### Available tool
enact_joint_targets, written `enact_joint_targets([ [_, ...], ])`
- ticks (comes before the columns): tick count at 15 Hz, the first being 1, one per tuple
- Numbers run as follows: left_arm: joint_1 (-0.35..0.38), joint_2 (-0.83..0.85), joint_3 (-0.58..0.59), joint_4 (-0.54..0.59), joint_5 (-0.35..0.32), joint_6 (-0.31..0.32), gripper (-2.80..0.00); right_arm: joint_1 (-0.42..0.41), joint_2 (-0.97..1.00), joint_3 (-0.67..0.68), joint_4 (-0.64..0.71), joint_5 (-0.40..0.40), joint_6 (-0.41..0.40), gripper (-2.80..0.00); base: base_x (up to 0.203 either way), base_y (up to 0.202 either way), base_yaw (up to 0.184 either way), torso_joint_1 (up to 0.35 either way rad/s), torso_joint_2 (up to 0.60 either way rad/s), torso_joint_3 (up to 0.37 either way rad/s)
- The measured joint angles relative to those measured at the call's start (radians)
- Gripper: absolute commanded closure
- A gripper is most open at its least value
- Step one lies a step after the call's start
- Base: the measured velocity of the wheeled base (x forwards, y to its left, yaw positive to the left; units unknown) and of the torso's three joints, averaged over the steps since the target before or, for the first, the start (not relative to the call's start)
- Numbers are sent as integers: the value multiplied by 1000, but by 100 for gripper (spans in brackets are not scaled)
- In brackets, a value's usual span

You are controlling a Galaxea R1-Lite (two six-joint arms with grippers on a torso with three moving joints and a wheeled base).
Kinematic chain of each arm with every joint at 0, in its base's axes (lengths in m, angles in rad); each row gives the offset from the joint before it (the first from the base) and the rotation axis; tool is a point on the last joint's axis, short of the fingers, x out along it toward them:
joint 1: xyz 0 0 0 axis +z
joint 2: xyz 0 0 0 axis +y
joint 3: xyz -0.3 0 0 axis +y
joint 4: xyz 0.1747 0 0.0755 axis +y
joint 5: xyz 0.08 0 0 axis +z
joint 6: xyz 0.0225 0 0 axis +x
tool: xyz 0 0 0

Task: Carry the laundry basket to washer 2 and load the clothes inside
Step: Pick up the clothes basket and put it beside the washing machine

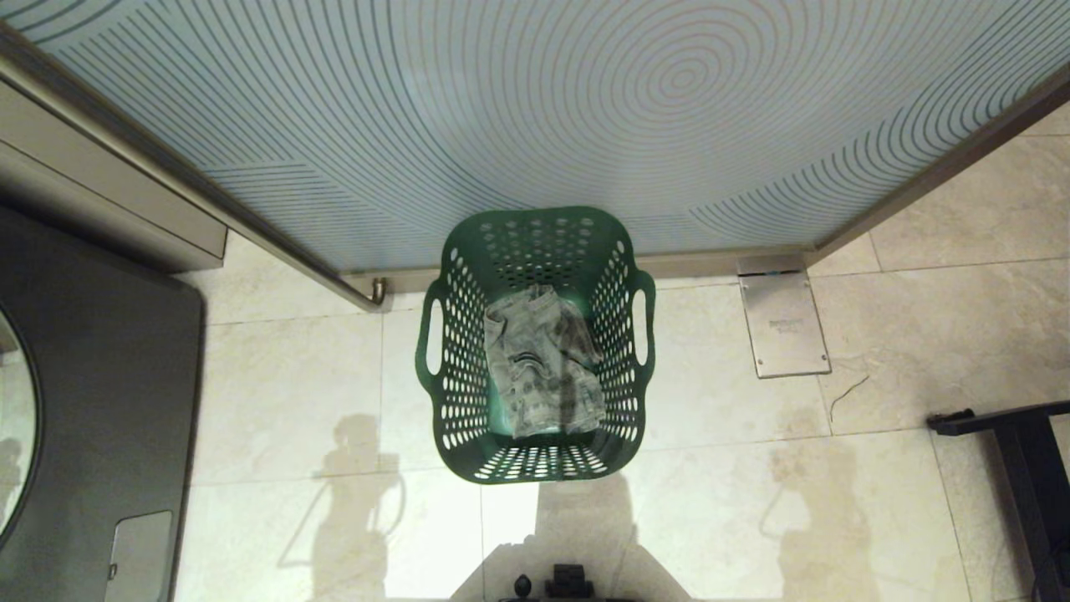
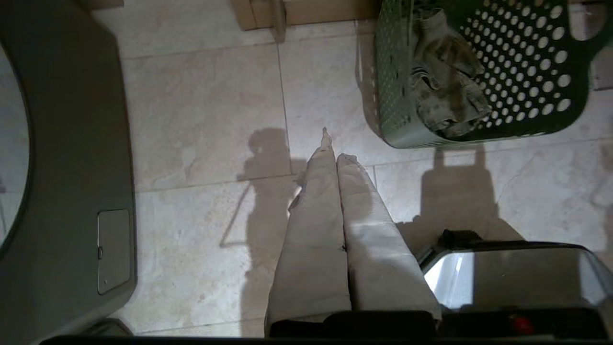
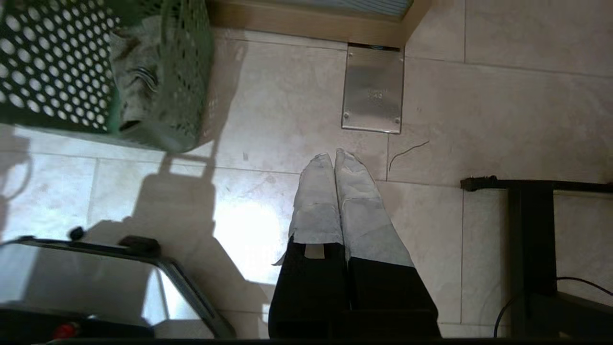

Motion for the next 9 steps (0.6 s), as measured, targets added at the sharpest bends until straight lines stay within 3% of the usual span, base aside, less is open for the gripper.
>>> enact_joint_targets([
  [2, -4, 147, -110, 101, -71, -6, 0, 0, 173, -175, 164, 13, 50, 0, 0, 0, 0, 0, 0, 0],
  [4, -8, 326, -147, 103, -153, -11, 0, 0, 389, -272, 255, 21, 87, 0, 0, 0, 0, 0, 0, 0],
  [6, -10, 510, -162, 43, -187, -18, 0, 8, 604, -323, 201, 19, 100, 0, 0, 0, 0, 0, 0, 0],
  [9, -35, 802, -209, -108, -122, -39, 0, 38, 904, -372, 1, -21, 125, 0, 0, 0, 0, 0, 0, 0],
])
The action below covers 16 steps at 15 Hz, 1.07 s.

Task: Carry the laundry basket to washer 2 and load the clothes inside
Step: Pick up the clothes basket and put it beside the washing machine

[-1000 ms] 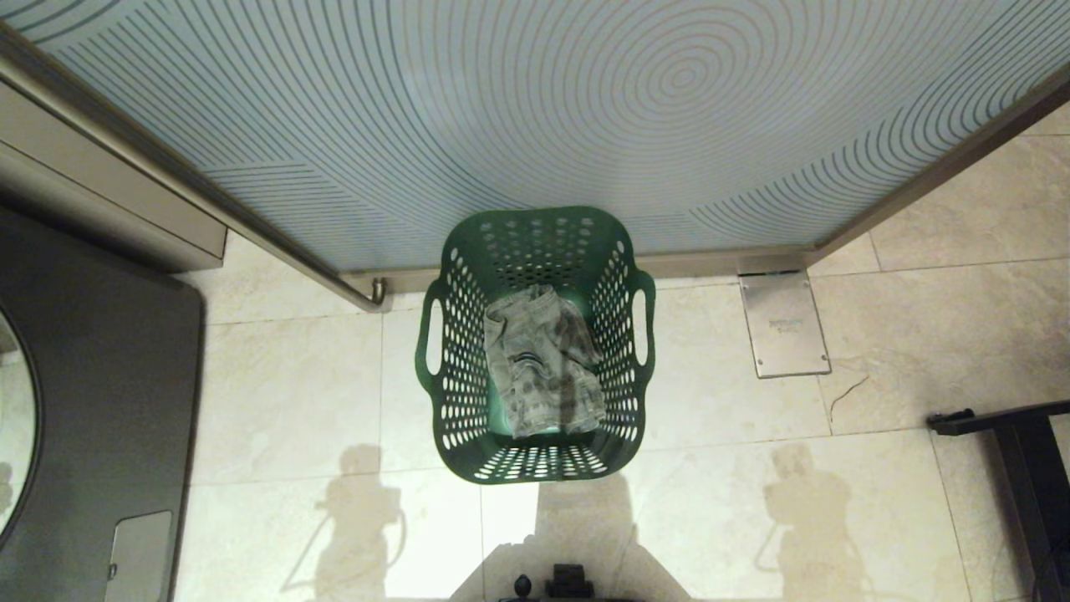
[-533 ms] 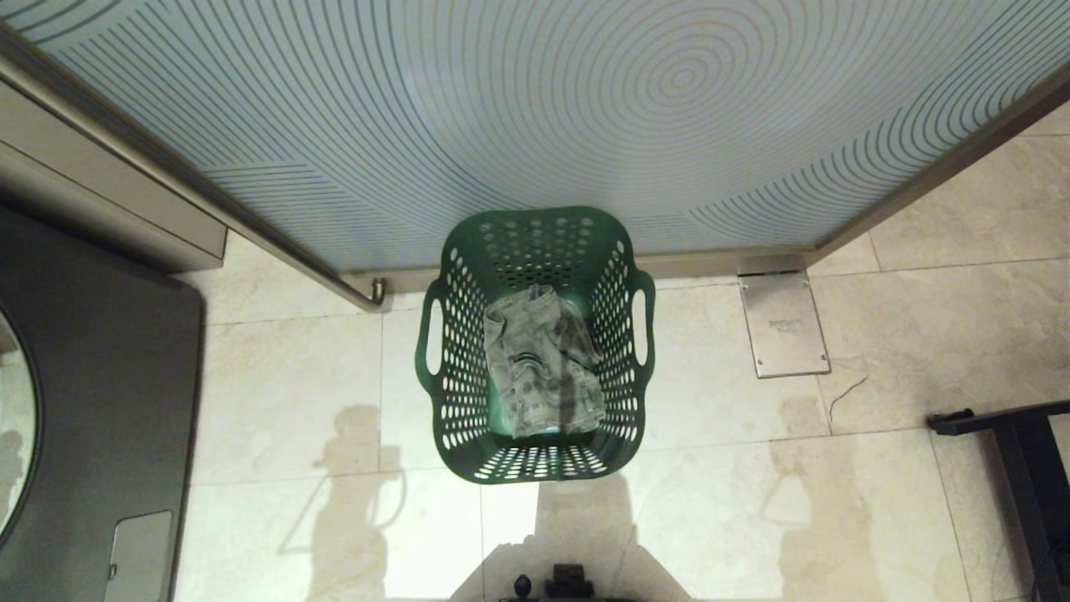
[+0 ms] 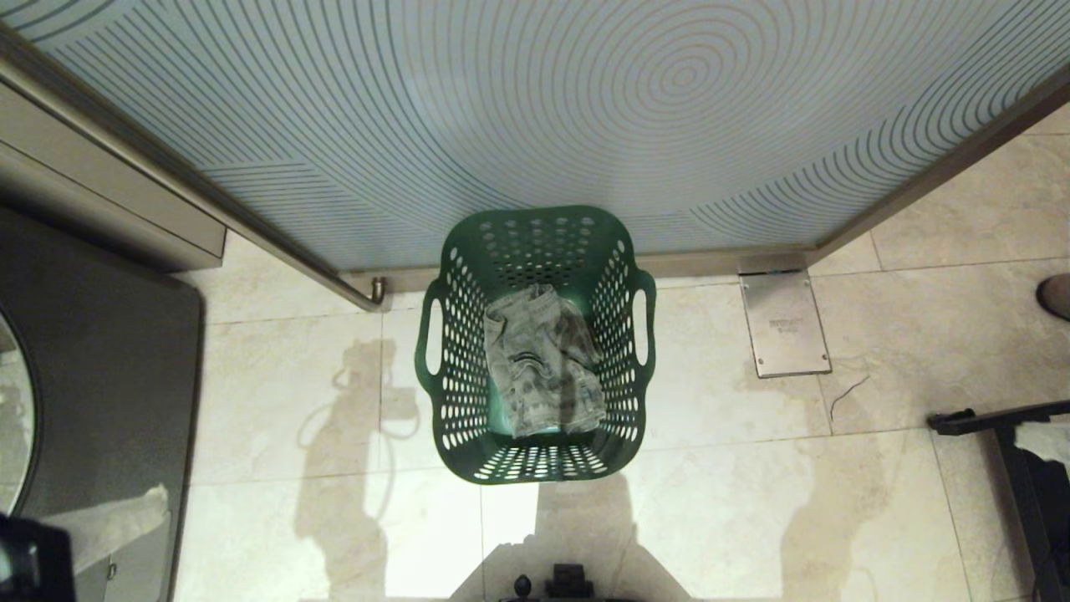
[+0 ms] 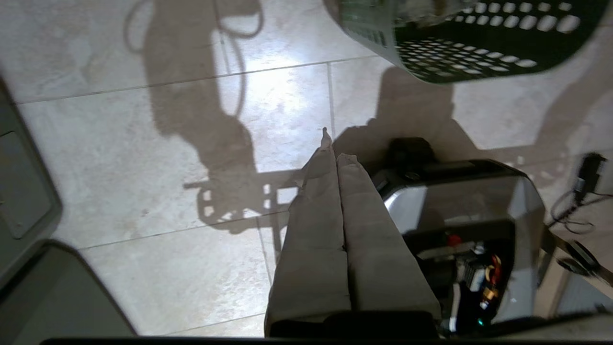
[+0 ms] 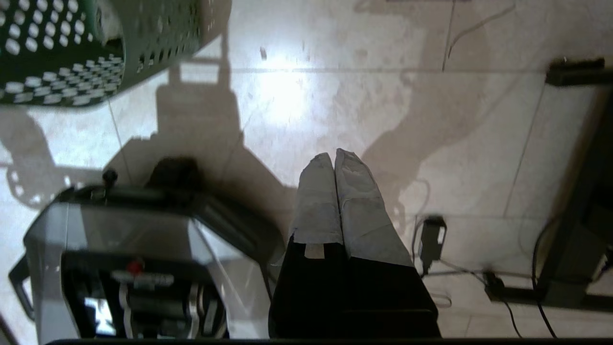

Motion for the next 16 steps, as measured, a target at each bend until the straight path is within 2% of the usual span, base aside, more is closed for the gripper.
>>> enact_joint_targets([
  [1, -10, 97, -28, -64, 32, -3, 0, 23, 84, -15, -66, -10, 16, 0, 0, 0, 0, 0, 0, 0],
  [2, -22, 198, -59, -135, 62, -5, 0, 57, 165, -33, -128, -26, 38, -280, 0, 0, 0, 0, 0, 0],
  [3, -36, 291, -89, -205, 92, -6, -280, 96, 241, -53, -178, -48, 66, -280, 0, 0, 0, 0, 0, 0],
  [6, -135, 525, -167, -429, 228, -21, -280, 197, 438, -150, -290, -110, 140, -280, 0, 0, 0, 0, 0, 0],
  [8, -198, 615, -204, -497, 275, -65, -280, 225, 546, -213, -305, -119, 163, -280, 0, 0, 0, 0, 0, 0],
  [10, -214, 656, -220, -479, 279, -71, -280, 240, 624, -268, -308, -121, 198, -280, 0, 0, 0, 0, 0, 0],
  [14, -229, 674, -247, -410, 268, -78, -280, 259, 704, -291, -310, -123, 204, -280, 0, 0, 0, 0, 0, 0],
  [16, -265, 674, -273, -355, 266, -115, -280, 260, 732, -293, -326, -124, 212, -280, 0, 0, 0, 0, 0, 0],
])
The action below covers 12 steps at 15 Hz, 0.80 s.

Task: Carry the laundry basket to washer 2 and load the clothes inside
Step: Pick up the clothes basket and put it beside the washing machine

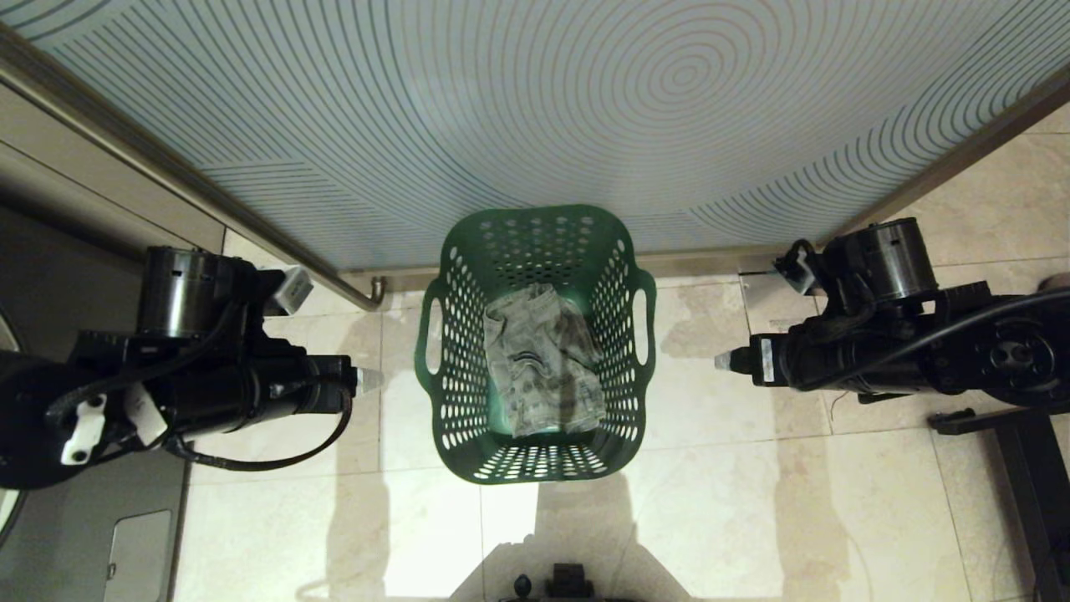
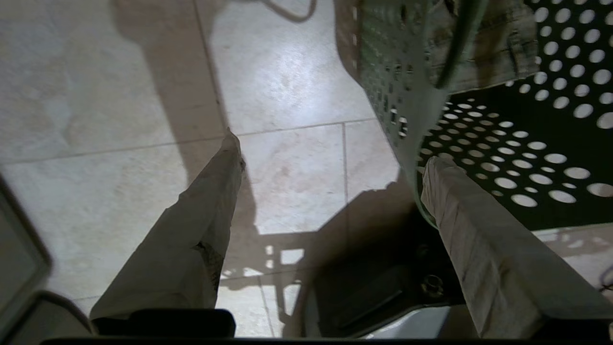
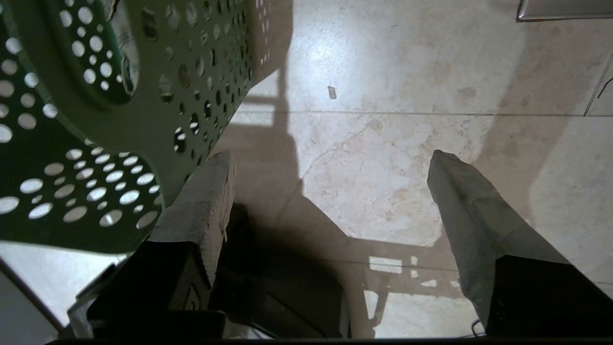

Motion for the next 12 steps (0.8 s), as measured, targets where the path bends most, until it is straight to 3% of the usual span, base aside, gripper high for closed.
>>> enact_joint_targets([
  [2, -46, 2, -37, 47, 0, -67, -280, 1, 31, -4, -81, -2, 2, -280, 0, 0, 0, 0, 0, 0],
  [6, -107, 12, -56, 69, 1, -84, -280, 3, 83, -30, -161, 0, -1, -280, 0, 0, 0, 0, 0, 0],
  [9, -117, 28, -54, 68, 1, -84, -280, 9, 92, -147, -117, 0, -4, -280, 0, 0, 0, 0, 0, 0],
  [12, -141, 48, -57, 63, 0, -87, -280, 19, 96, -326, 15, 3, -1, -280, 0, 0, 0, 0, 0, 0],
])
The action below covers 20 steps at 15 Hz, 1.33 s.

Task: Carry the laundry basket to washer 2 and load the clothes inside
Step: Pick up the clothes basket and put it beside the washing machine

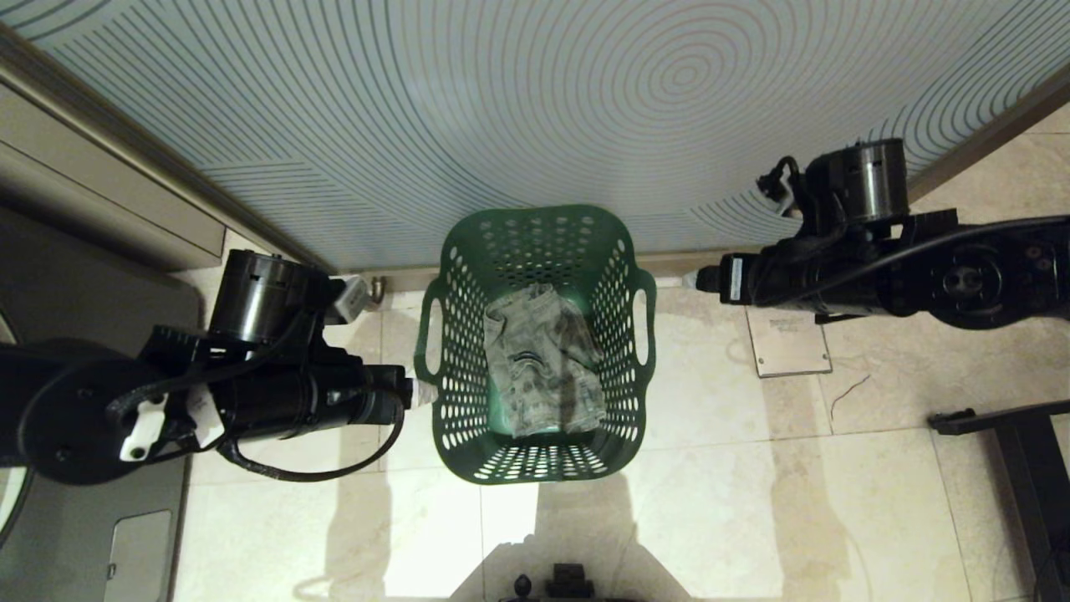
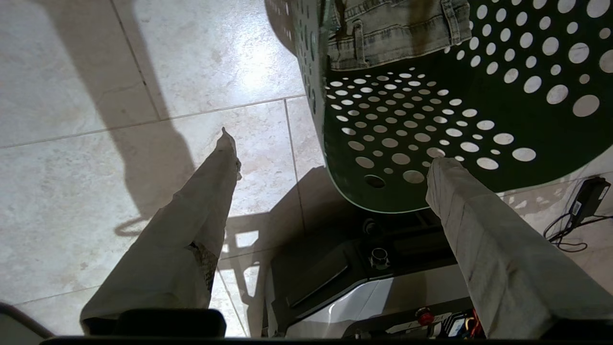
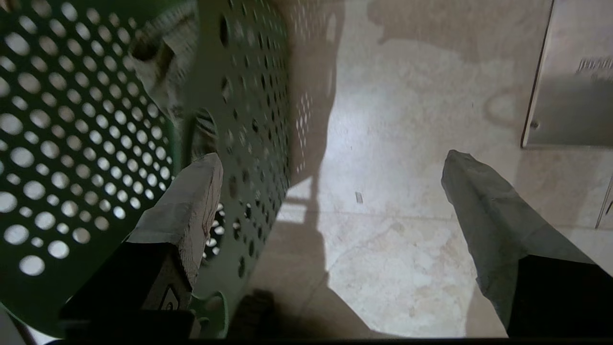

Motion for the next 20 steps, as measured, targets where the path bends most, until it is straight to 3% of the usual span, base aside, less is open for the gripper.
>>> enact_joint_targets([
  [2, -26, 13, -3, -6, 0, -18, -280, 9, 24, -81, 54, 0, 3, -280, 0, 0, 0, 0, 0, 0],
  [6, -57, 43, -16, -12, 8, -44, -280, 14, 85, -158, 38, 1, 29, -280, 0, 0, 0, 0, 0, 0],
  [10, -60, 81, -61, -12, 17, -43, -280, 14, 149, -182, -43, 4, 53, -280, 0, 0, 0, 0, 0, 0],
  [15, -66, 141, -135, -11, 25, -39, -280, 38, 206, -243, -46, 9, 53, -280, 0, 0, 0, 0, 0, 0],
  [20, -68, 181, -167, -32, 91, -1, -280, 77, 242, -286, -46, 9, 53, -280, 0, 0, 0, 0, 0, 0],
])
